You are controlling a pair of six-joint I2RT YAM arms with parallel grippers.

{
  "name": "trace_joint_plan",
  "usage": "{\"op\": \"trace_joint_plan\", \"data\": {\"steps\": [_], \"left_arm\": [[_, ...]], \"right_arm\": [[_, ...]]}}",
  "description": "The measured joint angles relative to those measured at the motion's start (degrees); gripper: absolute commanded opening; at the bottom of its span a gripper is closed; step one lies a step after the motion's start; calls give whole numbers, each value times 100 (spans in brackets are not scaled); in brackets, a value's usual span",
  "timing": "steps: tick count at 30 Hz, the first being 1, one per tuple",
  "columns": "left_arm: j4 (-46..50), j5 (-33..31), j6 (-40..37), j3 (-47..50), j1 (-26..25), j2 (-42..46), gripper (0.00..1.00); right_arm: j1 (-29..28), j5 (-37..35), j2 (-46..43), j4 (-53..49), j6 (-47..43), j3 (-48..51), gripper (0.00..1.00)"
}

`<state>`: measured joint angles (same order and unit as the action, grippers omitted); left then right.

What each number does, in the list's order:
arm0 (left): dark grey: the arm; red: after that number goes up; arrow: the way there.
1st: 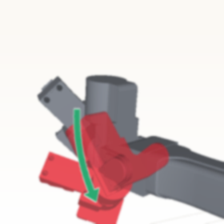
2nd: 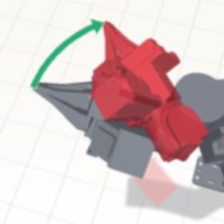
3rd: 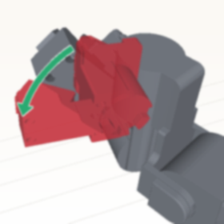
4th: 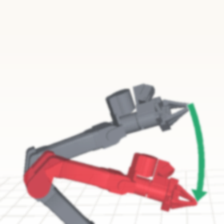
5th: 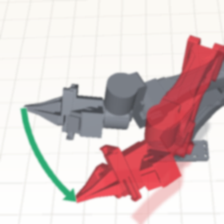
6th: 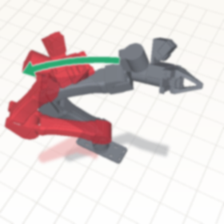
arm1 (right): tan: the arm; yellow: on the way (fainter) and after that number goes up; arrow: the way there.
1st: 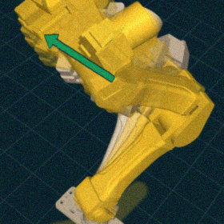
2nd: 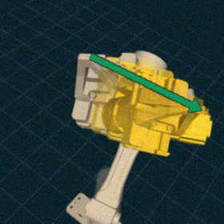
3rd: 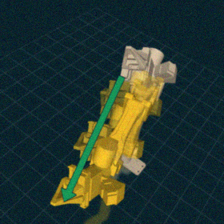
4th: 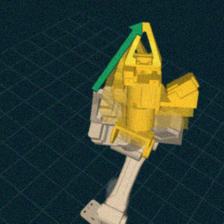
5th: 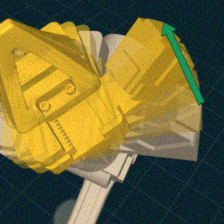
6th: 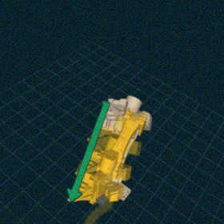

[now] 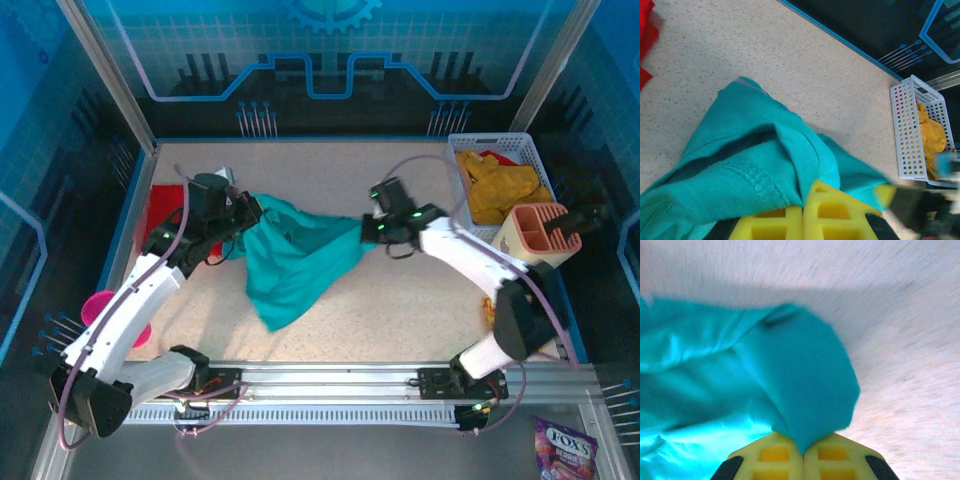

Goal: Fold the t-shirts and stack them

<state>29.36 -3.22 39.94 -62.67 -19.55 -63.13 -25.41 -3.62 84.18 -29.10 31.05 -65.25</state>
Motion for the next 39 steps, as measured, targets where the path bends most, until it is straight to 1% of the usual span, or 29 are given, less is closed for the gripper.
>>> {"op": "trace_joint_plan", "data": {"steps": [2, 4, 5, 6, 7, 8, 9, 10, 11, 13, 16, 19, 23, 26, 29, 32, 34, 39], "left_arm": [[-79, 2, 17, 140, 85, 20, 7], [-251, 24, 55, 396, 151, -13, 14], [-313, 46, 55, 511, 179, -63, 22], [-382, 63, 76, 603, 201, -144, 34], [-470, 72, 63, 671, 229, -291, 53], [-542, 85, 70, 704, 258, -446, 71], [-586, 87, 72, 706, 286, -590, 77], [-647, 87, 55, 706, 328, -774, 80], [-684, 92, 52, 706, 363, -914, 82], [-739, 116, 33, 704, 448, -1167, 84], [-743, 160, 17, 706, 542, -1384, 84], [-809, 188, 11, 776, 568, -1355, 84], [-872, 308, 17, 1054, 575, -1217, 83], [-866, 374, 20, 1362, 590, -1038, 82], [-863, 409, 39, 1617, 590, -826, 81], [-800, 413, 39, 1766, 597, -627, 81], [-710, 413, 37, 1790, 623, -540, 81], [-511, 415, 15, 1799, 754, -343, 81]], "right_arm": [[671, 111, -369, -170, -317, -61, 0], [1095, 186, -393, -356, -555, -236, 2], [1209, 227, -319, -420, -664, -343, 1], [1263, 260, -208, -505, -767, -457, 2], [1272, 260, -57, -614, -844, -595, 10], [1268, 243, 146, -713, -905, -750, 38], [1257, 186, 286, -780, -938, -837, 60], [1257, 35, 463, -848, -964, -903, 82], [1259, -109, 592, -905, -979, -916, 93], [1261, -323, 754, -1058, -1008, -887, 100], [1213, -341, 667, -1102, -990, -588, 100], [841, -201, 131, -988, -804, 70, 94], [-188, 92, -570, -787, -269, 885, 88], [-1016, 118, -732, -514, 291, 1488, 85], [-1714, 37, -706, -319, 756, 1965, 84], [-2190, -256, -498, -149, 957, 2063, 81], [-2455, -518, -188, -107, 964, 1926, 79], [-2973, -1102, 723, 9, 763, 1305, 79]]}}
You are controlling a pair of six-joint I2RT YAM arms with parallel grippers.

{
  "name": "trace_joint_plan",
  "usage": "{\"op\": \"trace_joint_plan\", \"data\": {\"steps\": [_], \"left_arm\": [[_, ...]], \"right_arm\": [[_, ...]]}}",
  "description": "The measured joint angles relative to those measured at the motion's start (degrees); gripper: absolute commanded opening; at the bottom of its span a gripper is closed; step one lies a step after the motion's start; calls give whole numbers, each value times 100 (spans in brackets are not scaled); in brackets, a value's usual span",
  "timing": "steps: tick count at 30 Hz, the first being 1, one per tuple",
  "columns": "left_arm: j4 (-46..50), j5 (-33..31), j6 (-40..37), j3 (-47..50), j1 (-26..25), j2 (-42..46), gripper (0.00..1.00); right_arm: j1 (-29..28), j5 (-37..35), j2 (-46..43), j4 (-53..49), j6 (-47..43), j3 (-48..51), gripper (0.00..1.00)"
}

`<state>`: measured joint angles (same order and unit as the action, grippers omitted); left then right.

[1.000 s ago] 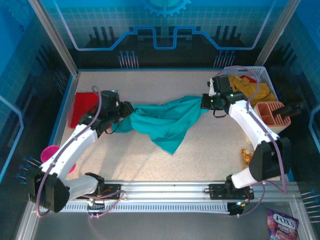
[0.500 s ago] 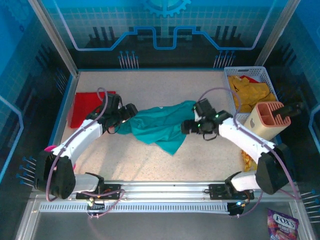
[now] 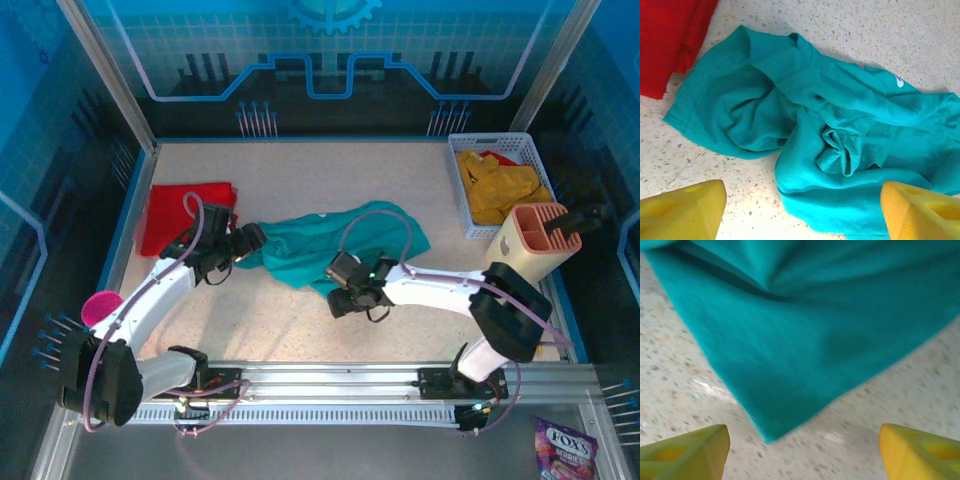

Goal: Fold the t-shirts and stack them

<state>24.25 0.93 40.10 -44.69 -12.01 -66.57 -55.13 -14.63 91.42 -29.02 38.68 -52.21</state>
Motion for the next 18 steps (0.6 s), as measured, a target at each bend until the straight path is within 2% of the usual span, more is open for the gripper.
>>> {"op": "trace_joint_plan", "data": {"steps": [2, 5, 9, 13, 18], "left_arm": [[74, 2, -4, 48, 68, 96, 80], [146, 46, -2, 173, 168, 199, 80], [262, 103, -11, 269, 243, 219, 79], [260, 214, -20, 286, 264, 208, 78], [98, 459, 20, 286, 264, -96, 71]], "right_arm": [[-133, -122, 243, 52, -79, -205, 77], [-219, -306, 673, 50, -177, -562, 49], [-221, -514, 984, -15, -118, -669, 36], [-219, -605, 723, 26, -57, -310, 2], [-57, -643, 48, -271, 39, 319, 0]]}}
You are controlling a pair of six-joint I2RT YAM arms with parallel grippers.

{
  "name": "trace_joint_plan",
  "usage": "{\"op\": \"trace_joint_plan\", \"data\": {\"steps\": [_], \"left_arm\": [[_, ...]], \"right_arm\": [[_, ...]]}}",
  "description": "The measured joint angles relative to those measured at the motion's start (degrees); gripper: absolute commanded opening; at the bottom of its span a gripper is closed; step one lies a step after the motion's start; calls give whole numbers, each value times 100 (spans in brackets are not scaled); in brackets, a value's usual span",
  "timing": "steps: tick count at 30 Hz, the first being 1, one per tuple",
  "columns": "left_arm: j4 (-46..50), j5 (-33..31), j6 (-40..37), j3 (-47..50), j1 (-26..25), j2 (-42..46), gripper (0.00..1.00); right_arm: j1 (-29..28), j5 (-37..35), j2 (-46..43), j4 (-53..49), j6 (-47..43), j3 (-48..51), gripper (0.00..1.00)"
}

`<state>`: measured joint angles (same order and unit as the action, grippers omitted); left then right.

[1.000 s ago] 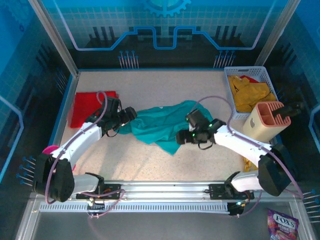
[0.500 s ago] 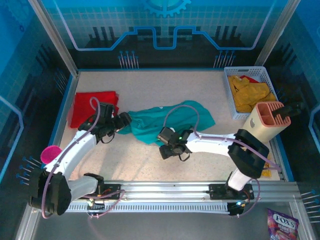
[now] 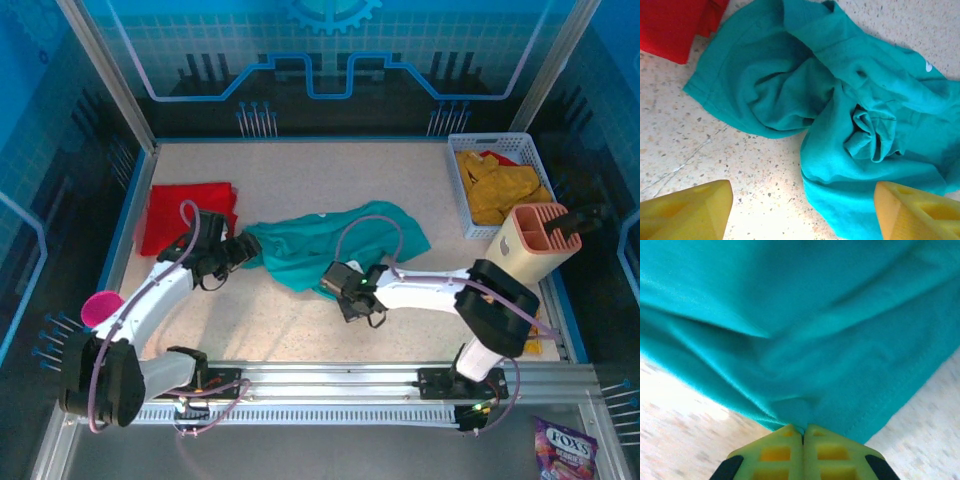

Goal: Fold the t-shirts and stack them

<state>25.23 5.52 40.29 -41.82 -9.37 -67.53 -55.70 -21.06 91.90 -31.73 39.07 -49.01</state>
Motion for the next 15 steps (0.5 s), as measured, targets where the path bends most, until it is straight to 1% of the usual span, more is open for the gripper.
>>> {"op": "trace_joint_plan", "data": {"steps": [3, 5, 7, 11, 13, 15], "left_arm": [[-168, 114, 22, -11, -20, -275, 65], [-203, 160, 2, -90, -68, -492, 58], [-256, 186, -4, -232, -131, -706, 55], [-393, 184, -31, -706, -273, -1180, 55], [-503, 184, -35, -911, -310, -1377, 56], [-649, 186, -28, -1099, -339, -1596, 57]], "right_arm": [[337, -109, -761, -417, 92, 398, 0], [688, -184, -1508, -673, 179, 601, 0], [1121, -236, -2249, -844, 245, 754, 0], [1912, -236, -3512, -1034, 278, 1093, 0], [2105, -210, -3783, -1117, 267, 1196, 0], [2188, -188, -3849, -1176, 245, 1261, 0]]}}
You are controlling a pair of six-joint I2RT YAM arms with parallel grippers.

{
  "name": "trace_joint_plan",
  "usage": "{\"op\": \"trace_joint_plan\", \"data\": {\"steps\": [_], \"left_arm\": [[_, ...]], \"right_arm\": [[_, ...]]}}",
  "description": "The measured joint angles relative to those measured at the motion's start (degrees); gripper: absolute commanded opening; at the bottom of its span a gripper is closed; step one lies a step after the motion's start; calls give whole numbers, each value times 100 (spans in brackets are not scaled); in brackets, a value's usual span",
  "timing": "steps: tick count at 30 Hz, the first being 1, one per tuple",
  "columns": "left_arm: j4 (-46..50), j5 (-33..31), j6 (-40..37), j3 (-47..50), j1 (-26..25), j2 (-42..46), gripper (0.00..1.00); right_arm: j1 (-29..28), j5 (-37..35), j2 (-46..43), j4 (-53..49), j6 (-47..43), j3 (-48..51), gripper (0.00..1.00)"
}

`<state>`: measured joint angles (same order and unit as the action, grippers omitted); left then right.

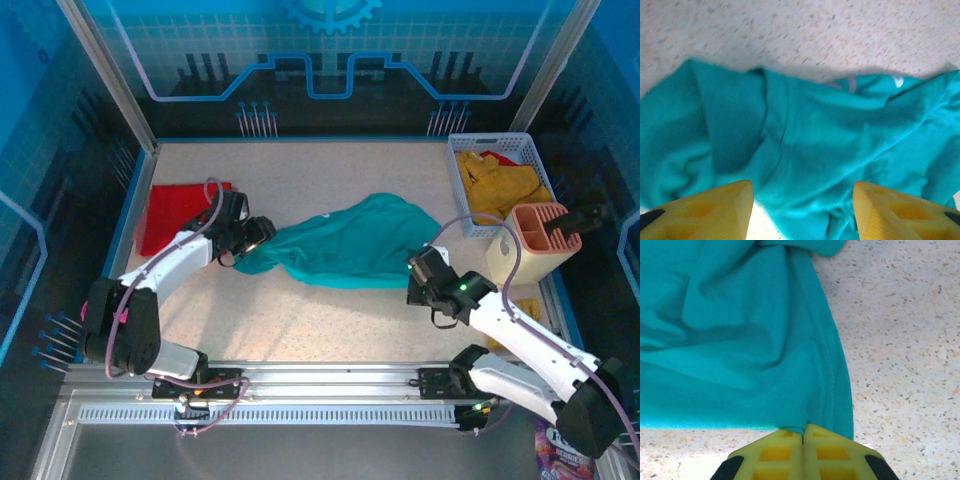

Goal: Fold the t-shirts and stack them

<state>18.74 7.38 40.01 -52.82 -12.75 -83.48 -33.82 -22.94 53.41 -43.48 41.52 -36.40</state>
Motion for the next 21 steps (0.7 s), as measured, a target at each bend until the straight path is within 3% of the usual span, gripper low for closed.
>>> {"op": "trace_joint_plan", "data": {"steps": [7, 11, 16, 21], "left_arm": [[70, -13, 11, -409, -216, -636, 59], [289, -256, 35, 20, -280, -122, 66], [457, -483, 4, 562, -280, 748, 68], [247, -522, -181, 616, -280, 538, 64]], "right_arm": [[90, 114, 72, -70, -42, 122, 0], [94, 177, 114, -57, -61, 122, 0], [164, 319, 247, 61, -109, 144, 0], [175, 435, 323, 186, -144, 155, 0]]}}
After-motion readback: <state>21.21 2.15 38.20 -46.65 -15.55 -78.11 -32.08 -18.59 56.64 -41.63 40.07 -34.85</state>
